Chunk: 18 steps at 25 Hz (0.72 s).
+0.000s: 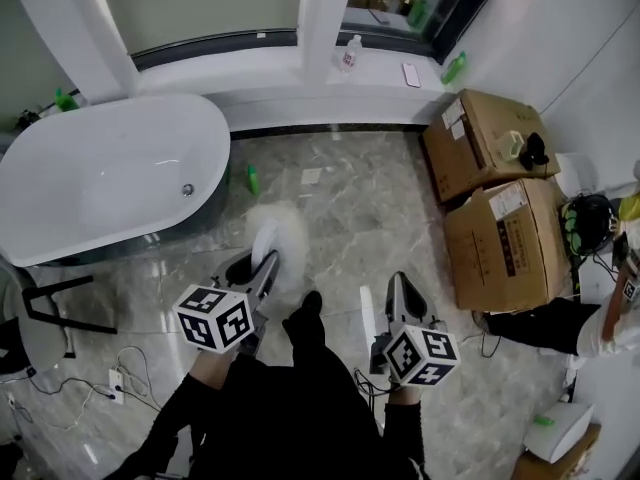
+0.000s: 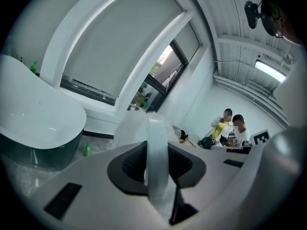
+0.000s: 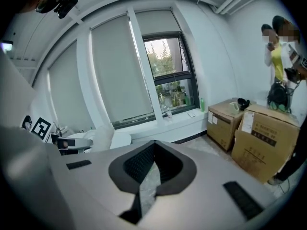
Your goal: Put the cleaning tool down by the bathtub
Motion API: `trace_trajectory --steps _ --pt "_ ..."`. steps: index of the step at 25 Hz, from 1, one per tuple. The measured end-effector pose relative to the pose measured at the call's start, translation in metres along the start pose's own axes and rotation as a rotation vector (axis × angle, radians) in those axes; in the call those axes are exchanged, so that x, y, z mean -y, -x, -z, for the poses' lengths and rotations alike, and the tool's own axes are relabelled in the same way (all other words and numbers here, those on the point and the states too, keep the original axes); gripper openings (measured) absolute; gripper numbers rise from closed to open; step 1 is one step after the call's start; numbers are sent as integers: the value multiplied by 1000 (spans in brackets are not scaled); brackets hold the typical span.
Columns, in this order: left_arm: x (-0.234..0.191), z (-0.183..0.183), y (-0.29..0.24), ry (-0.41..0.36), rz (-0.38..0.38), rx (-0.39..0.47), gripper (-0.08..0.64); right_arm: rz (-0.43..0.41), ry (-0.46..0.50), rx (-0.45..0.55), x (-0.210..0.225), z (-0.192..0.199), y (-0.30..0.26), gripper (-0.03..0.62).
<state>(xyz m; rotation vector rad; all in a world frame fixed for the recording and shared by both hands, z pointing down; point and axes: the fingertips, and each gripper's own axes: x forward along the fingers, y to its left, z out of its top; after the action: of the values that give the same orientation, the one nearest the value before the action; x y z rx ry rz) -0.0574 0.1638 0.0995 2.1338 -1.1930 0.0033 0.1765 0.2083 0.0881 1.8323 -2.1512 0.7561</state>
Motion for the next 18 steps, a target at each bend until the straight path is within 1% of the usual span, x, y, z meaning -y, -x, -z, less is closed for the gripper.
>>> trace_trajectory --steps 4,7,13,18 --pt "10 -7 -45 23 -52 7 94 -43 -13 -25 38 -21 -31 -1" --pt "15 -13 -69 32 -83 14 94 -75 -17 -46 55 -31 -53 -2" --pt "10 -20 -95 32 -141 13 94 -144 -21 -85 61 -38 -86 -1" --pt "-9 -27 -119 26 -169 -3 94 -162 -12 -139 61 -32 -114 -2"
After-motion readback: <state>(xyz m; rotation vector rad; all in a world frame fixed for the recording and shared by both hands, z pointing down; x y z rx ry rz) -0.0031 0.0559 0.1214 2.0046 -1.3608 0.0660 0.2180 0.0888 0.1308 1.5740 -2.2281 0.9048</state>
